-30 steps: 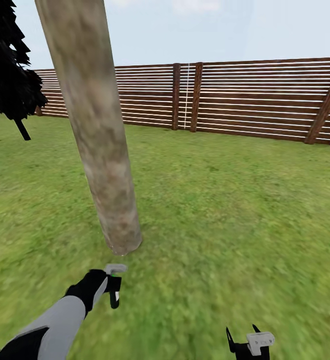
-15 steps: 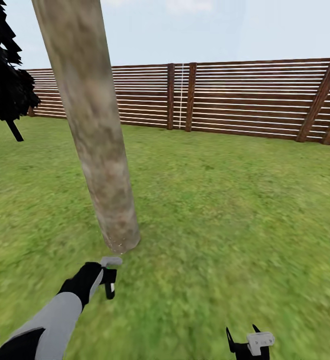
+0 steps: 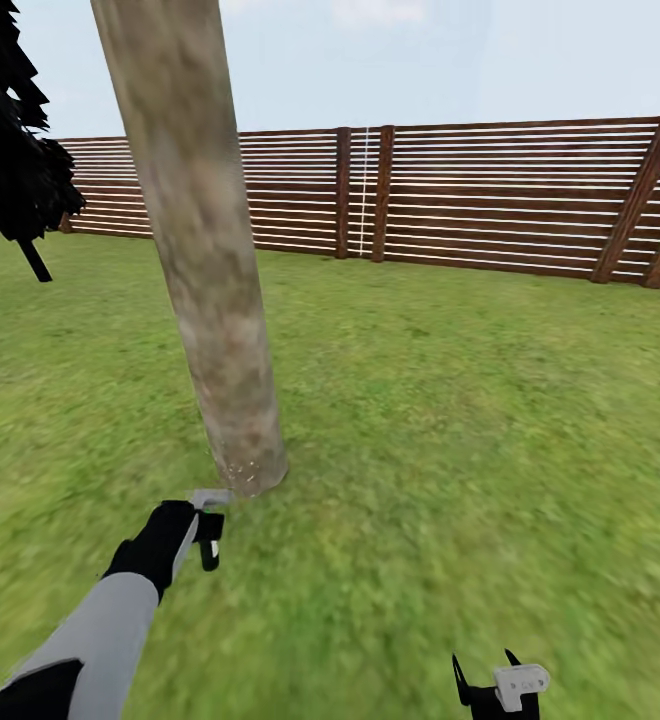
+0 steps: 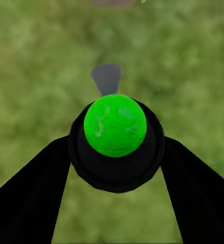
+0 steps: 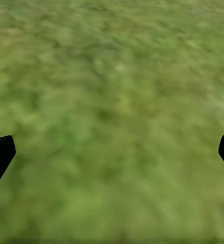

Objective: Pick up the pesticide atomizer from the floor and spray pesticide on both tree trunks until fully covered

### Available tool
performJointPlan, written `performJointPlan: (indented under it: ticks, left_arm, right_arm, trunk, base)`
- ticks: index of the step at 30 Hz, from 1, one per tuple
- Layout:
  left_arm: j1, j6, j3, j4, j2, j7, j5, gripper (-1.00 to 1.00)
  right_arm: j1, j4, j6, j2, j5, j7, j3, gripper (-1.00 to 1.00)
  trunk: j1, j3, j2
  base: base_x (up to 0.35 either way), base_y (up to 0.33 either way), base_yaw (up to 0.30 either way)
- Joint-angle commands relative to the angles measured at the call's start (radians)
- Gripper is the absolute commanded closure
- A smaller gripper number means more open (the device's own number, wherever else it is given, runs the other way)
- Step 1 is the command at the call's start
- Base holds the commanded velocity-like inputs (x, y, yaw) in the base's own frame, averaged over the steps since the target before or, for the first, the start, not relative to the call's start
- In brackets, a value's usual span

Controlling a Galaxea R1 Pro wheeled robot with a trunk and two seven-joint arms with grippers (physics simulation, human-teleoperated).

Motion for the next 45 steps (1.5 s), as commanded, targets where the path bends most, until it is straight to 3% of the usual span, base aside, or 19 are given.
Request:
performJointPlan:
  ticks: [1,3,5,7,9,11,13,15,17,21,25,26,28,30,34,36,40,42,45]
  left_arm:
    - [-0.004,0.001,-0.025,-0.001,-0.024,0.002,-0.011,1.0]
    - [-0.009,0.044,-0.061,-0.008,-0.059,0.003,-0.01,1.0]
    - [-0.007,0.073,-0.069,-0.05,-0.066,0.003,-0.01,1.0]
    - [0.003,0.088,-0.068,-0.132,-0.06,0.0,-0.008,1.0]
    - [0.003,0.1,-0.064,-0.152,-0.043,-0.002,-0.009,1.0]
    - [-0.004,0.105,-0.062,-0.159,-0.002,-0.002,-0.006,1.0]
    - [-0.007,0.106,-0.063,-0.16,0.006,-0.003,-0.006,1.0]
    - [-0.009,0.107,-0.068,-0.162,-0.007,-0.003,-0.006,1.0]
    - [-0.01,0.107,-0.077,-0.162,-0.066,-0.003,-0.008,1.0]
    - [-0.01,0.117,-0.096,-0.162,-0.093,-0.002,-0.009,1.0]
    - [-0.009,0.155,-0.096,-0.181,-0.059,-0.003,-0.01,1.0]
    - [-0.008,0.157,-0.093,-0.192,-0.033,-0.003,-0.007,1.0]
    - [-0.007,0.157,-0.097,-0.197,-0.024,-0.004,-0.007,1.0]
    - [-0.008,0.156,-0.098,-0.201,-0.03,-0.003,-0.008,1.0]
    - [-0.021,0.155,-0.099,-0.203,-0.086,-0.002,-0.007,1.0]
    - [-0.032,0.157,-0.099,-0.204,-0.099,-0.001,-0.007,1.0]
    - [-0.037,0.16,-0.09,-0.235,-0.07,-0.003,-0.008,1.0]
    - [-0.036,0.187,-0.085,-0.277,-0.016,-0.004,-0.005,1.0]
    - [-0.036,0.226,-0.087,-0.285,-0.005,-0.004,-0.004,1.0]
  right_arm:
    - [0.0,0.0,0.0,0.0,0.0,0.0,0.0,-1.0]
    - [0.0,0.0,0.0,0.0,0.0,0.0,0.0,-1.0]
    - [0.0,0.0,0.0,0.0,0.001,0.0,0.0,-1.0]
    - [0.0,0.0,0.0,0.0,0.001,0.0,0.0,-1.0]
    - [0.0,0.0,0.0,0.0,0.001,0.0,0.0,-1.0]
    - [0.0,0.0,0.0,0.0,0.001,0.0,0.0,-1.0]
    - [0.0,0.0,0.0,0.0,0.001,0.0,0.0,-1.0]
    - [0.0,0.0,0.0,0.0,0.001,0.0,0.0,-1.0]
    - [0.0,0.0,0.0,0.0,0.001,0.0,0.0,-1.0]
    - [0.0,0.0,0.0,0.0,0.002,0.0,0.0,-1.0]
    - [0.0,0.0,0.0,0.0,0.002,0.0,0.0,-1.0]
    - [0.0,0.0,0.0,0.0,0.002,0.0,0.0,-1.0]
    - [0.0,0.0,0.0,0.0,0.001,0.0,0.0,-1.0]
    - [0.0,-0.001,0.0,0.0,0.002,0.0,0.0,-1.0]
    - [0.0,-0.001,0.0,0.0,0.001,0.0,0.0,-1.0]
    - [0.0,0.0,0.0,0.0,0.002,0.0,0.0,-1.0]
    - [0.0,0.0,0.0,0.0,0.003,0.0,0.0,-1.0]
    - [0.0,0.0,0.0,0.0,0.003,0.0,0.0,-1.0]
    - [0.0,0.0,0.0,0.0,0.003,0.0,0.0,-1.0]
  trunk:
    - [0.0,0.0,0.0]
    - [0.0,0.0,0.0]
    - [0.0,0.0,0.0]
    - [0.0,0.0,0.0]
    - [0.0,0.0,0.0]
    - [0.0,0.0,0.0]
    - [0.0,0.0,0.0]
    - [0.0,0.0,0.0]
    - [0.0,0.0,0.0]
    - [0.0,0.0,0.0]
    - [0.0,0.0,0.0]
    - [0.0,0.0,0.0]
    - [0.0,0.0,0.0]
    - [0.0,0.0,0.0]
    - [0.0,0.0,0.0]
    - [0.0,0.0,0.0]
    - [0.0,0.0,0.0]
    - [0.0,0.0,0.0]
    - [0.0,0.0,0.0]
  base:
    - [-0.004,0.002,0.0]
    - [-0.001,0.0,0.0]
    - [0.0,0.0,0.0]
    - [0.0,0.0,0.0]
    - [0.0,0.0,0.0]
    - [0.0,0.0,0.0]
    - [0.0,0.0,0.0]
    - [0.0,0.0,0.0]
    - [0.0,0.0,0.0]
    - [0.0,0.0,0.0]
    - [-0.195,0.056,0.0]
    - [-0.198,0.06,0.0]
    - [-0.071,0.022,0.0]
    - [-0.016,0.005,-0.09]
    - [-0.002,0.001,-0.173]
    - [0.0,0.0,-0.021]
    - [0.0,0.0,-0.003]
    - [0.0,0.0,0.0]
    - [0.0,0.0,0.0]
